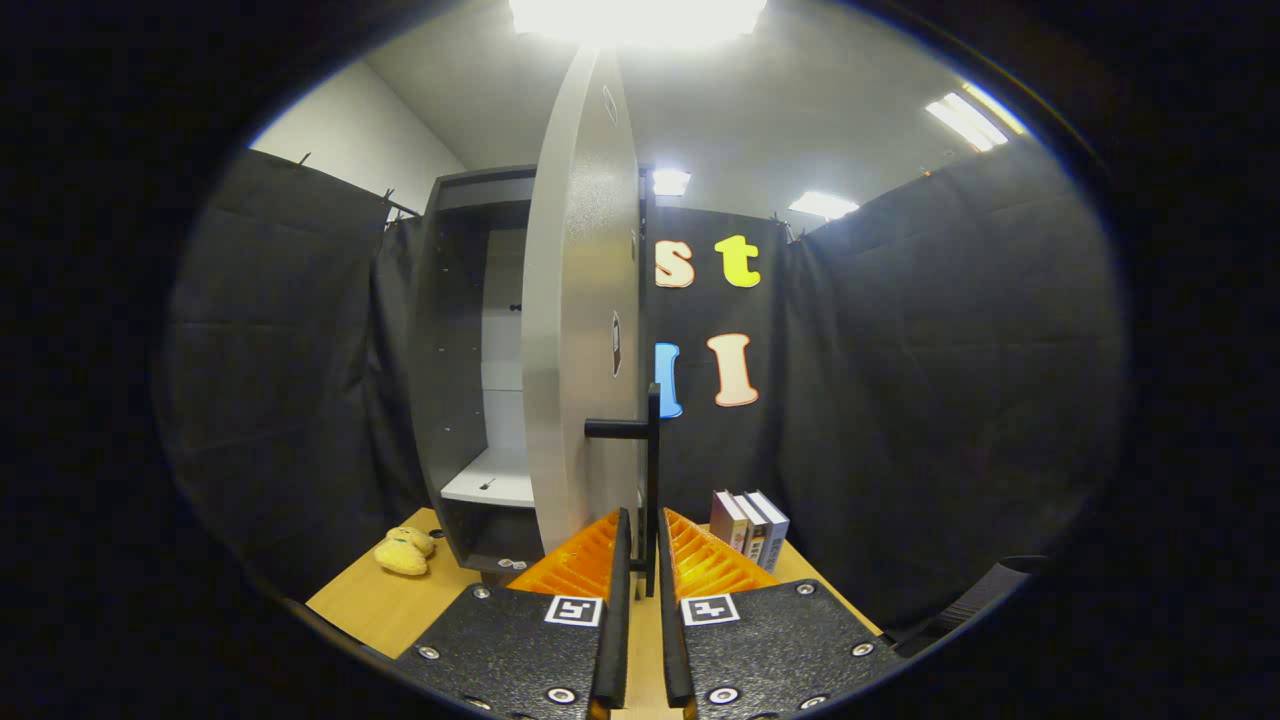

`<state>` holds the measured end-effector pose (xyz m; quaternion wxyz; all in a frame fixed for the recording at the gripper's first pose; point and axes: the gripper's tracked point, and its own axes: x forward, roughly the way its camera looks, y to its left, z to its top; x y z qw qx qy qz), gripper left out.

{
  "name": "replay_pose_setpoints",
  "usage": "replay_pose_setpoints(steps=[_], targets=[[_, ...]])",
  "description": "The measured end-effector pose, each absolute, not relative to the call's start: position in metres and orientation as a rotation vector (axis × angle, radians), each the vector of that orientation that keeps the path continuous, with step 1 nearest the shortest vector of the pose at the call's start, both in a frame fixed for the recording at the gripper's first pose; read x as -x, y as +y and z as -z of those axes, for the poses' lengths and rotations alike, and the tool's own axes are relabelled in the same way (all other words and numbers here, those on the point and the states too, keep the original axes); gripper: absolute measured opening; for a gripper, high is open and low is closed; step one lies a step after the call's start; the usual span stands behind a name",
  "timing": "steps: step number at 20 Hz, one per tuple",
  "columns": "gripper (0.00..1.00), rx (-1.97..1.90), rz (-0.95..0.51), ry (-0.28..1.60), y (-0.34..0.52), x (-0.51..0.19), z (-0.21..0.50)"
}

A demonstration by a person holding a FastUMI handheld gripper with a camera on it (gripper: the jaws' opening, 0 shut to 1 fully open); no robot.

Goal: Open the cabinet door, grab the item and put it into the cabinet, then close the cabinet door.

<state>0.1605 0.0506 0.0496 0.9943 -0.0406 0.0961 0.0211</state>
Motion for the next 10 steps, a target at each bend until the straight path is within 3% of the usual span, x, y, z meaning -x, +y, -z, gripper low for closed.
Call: replay_pose_setpoints(steps=[6, 10], targets=[[0.07, 0.039, 0.091, 0.163, -0.009, -0.16, -0.054], [0.07, -0.003, 0.081, 0.171, -0.007, -0.156, -0.045]])
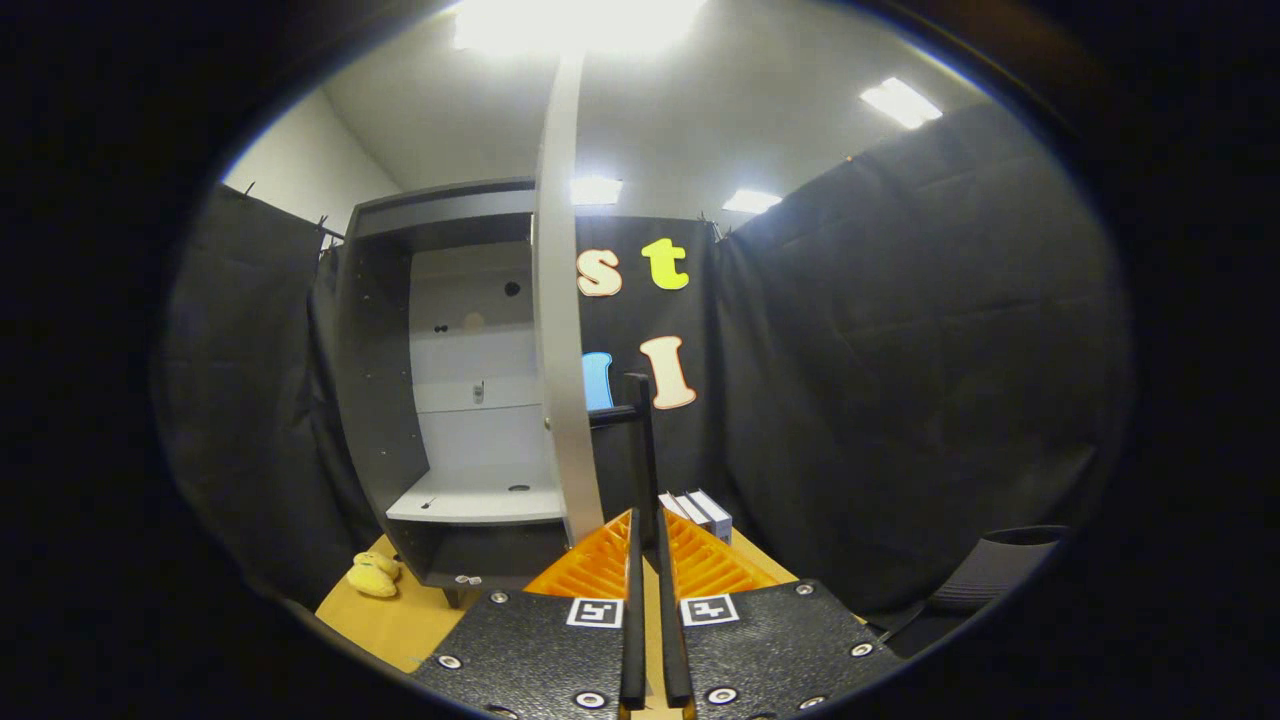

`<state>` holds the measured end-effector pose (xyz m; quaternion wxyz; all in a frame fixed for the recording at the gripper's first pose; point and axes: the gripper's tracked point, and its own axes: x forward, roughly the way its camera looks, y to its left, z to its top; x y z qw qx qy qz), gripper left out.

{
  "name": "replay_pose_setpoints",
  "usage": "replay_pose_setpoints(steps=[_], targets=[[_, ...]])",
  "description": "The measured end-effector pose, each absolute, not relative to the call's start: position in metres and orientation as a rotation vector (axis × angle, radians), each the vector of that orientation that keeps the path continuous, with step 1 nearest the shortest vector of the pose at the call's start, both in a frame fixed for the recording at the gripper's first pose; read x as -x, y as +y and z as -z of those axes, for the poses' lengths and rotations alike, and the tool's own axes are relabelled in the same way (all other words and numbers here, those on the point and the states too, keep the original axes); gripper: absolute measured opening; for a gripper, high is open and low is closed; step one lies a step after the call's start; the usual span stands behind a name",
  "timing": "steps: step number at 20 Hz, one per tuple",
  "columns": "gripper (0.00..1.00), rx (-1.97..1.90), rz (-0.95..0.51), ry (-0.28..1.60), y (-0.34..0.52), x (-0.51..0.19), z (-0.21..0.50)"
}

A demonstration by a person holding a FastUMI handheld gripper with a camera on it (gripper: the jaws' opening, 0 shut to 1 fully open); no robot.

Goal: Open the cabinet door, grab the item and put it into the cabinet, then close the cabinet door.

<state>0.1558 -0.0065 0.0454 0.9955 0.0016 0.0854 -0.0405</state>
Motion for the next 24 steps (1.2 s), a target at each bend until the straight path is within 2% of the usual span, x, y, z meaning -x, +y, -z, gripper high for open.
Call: replay_pose_setpoints(steps=[2, 4, 5, 9, 11, 20, 24], targets=[[0.07, 0.02, 0.088, 0.143, -0.009, -0.151, -0.05], [0.12, 0.054, 0.09, 0.112, -0.005, -0.143, -0.051], [0.23, 0.067, 0.084, 0.094, -0.001, -0.139, -0.052], [0.88, 0.079, 0.067, 0.002, 0.031, -0.125, -0.049], [0.93, 0.054, 0.047, 0.002, 0.049, -0.121, -0.034], [0.93, -0.088, -0.039, 0.028, 0.126, -0.13, 0.049], [0.94, -0.096, -0.133, 0.084, 0.175, -0.128, 0.095]])
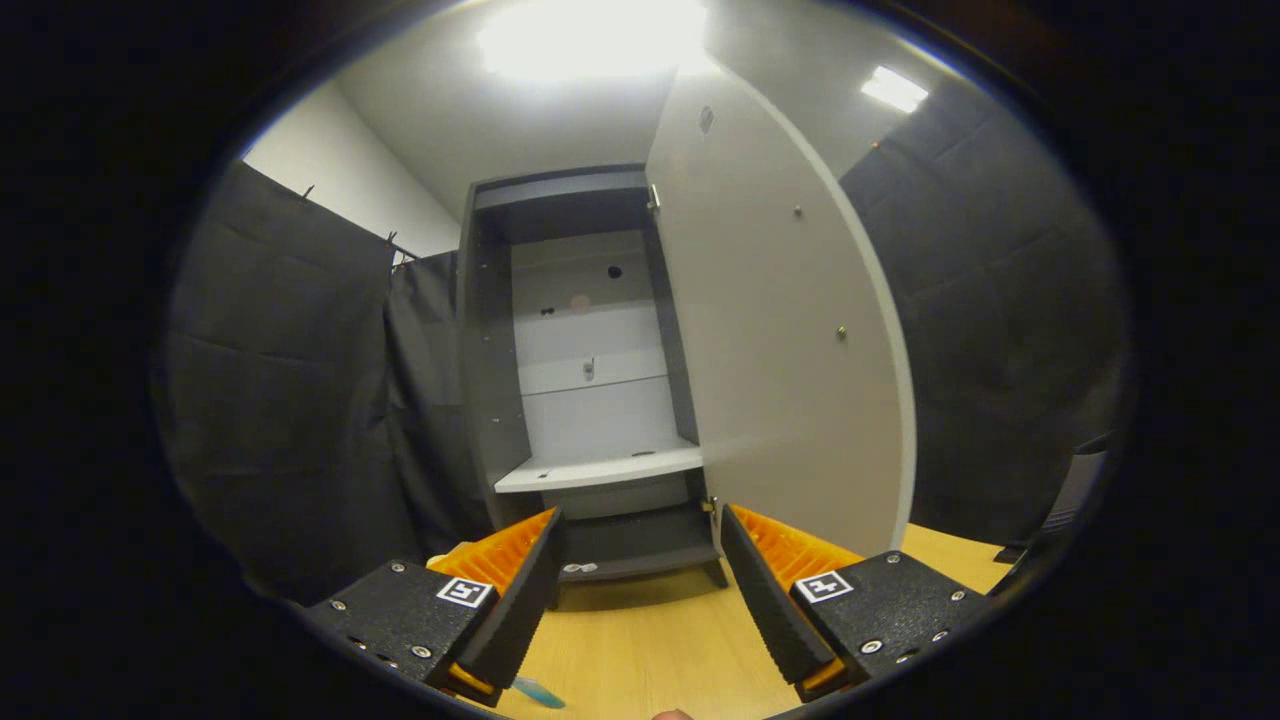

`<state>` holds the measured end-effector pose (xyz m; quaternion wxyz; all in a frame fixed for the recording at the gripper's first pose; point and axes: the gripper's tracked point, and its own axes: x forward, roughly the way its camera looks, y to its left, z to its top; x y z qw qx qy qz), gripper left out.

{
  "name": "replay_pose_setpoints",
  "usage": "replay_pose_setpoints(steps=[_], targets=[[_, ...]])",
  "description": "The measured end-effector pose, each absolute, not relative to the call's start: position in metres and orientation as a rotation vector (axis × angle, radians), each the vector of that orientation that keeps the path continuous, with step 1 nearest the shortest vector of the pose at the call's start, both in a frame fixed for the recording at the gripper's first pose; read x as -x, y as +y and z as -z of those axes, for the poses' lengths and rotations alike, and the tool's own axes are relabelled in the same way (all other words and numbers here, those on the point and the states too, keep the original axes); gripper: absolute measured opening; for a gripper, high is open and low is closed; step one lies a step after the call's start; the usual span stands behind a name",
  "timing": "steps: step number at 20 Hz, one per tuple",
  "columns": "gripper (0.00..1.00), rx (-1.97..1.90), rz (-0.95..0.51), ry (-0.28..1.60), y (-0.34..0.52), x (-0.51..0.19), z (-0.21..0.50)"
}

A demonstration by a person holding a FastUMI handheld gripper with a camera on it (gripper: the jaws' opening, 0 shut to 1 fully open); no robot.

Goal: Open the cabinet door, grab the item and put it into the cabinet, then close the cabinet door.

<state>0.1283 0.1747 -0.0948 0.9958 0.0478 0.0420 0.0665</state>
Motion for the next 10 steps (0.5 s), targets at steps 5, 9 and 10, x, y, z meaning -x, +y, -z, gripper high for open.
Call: replay_pose_setpoints(steps=[5, 9, 10], targets=[[0.95, -0.087, -0.2, 0.12, 0.222, -0.122, 0.143], [0.95, -0.087, -0.218, 0.177, 0.247, -0.117, 0.187], [0.95, -0.082, -0.223, 0.193, 0.252, -0.116, 0.198]])
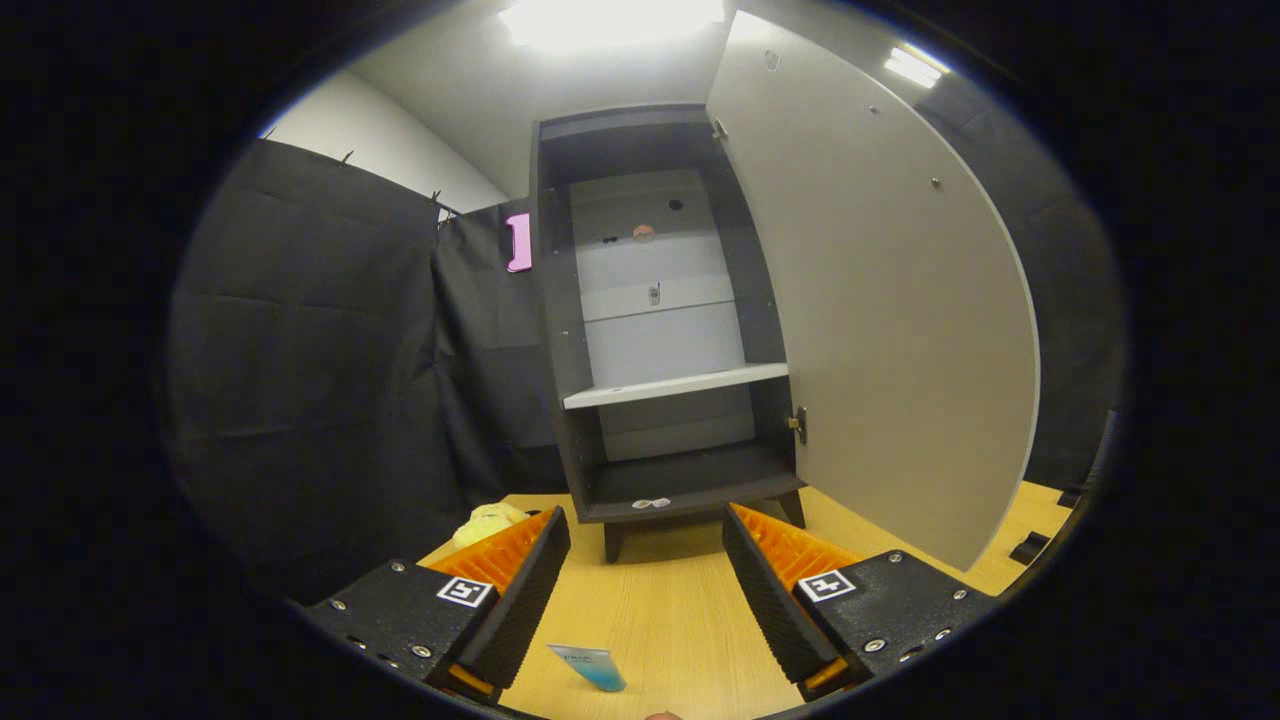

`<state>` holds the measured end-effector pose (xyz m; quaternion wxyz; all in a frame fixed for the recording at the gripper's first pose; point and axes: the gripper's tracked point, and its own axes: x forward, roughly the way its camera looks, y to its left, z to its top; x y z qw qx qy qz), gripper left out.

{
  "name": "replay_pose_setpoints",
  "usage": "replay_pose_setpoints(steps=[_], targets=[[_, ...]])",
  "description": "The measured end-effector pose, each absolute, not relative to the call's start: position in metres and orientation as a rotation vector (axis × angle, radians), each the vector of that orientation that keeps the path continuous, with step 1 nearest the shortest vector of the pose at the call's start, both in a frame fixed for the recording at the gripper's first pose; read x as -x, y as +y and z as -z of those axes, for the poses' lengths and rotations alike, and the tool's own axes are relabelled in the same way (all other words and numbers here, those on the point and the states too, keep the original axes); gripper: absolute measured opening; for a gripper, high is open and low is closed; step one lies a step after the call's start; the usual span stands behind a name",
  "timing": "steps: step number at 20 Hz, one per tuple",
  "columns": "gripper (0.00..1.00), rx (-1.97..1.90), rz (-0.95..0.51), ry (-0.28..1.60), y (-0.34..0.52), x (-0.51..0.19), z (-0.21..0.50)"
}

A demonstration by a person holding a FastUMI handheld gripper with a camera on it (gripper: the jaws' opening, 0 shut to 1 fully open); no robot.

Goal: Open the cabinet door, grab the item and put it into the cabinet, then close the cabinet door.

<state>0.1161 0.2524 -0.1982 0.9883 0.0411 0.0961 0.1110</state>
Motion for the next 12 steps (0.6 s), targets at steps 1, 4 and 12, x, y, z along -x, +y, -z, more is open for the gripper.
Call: replay_pose_setpoints(steps=[1, 4, 12], targets=[[0.95, -0.079, -0.229, 0.208, 0.258, -0.115, 0.209], [0.95, -0.064, -0.244, 0.253, 0.27, -0.109, 0.237], [0.95, -0.055, -0.27, 0.381, 0.298, -0.097, 0.299]])
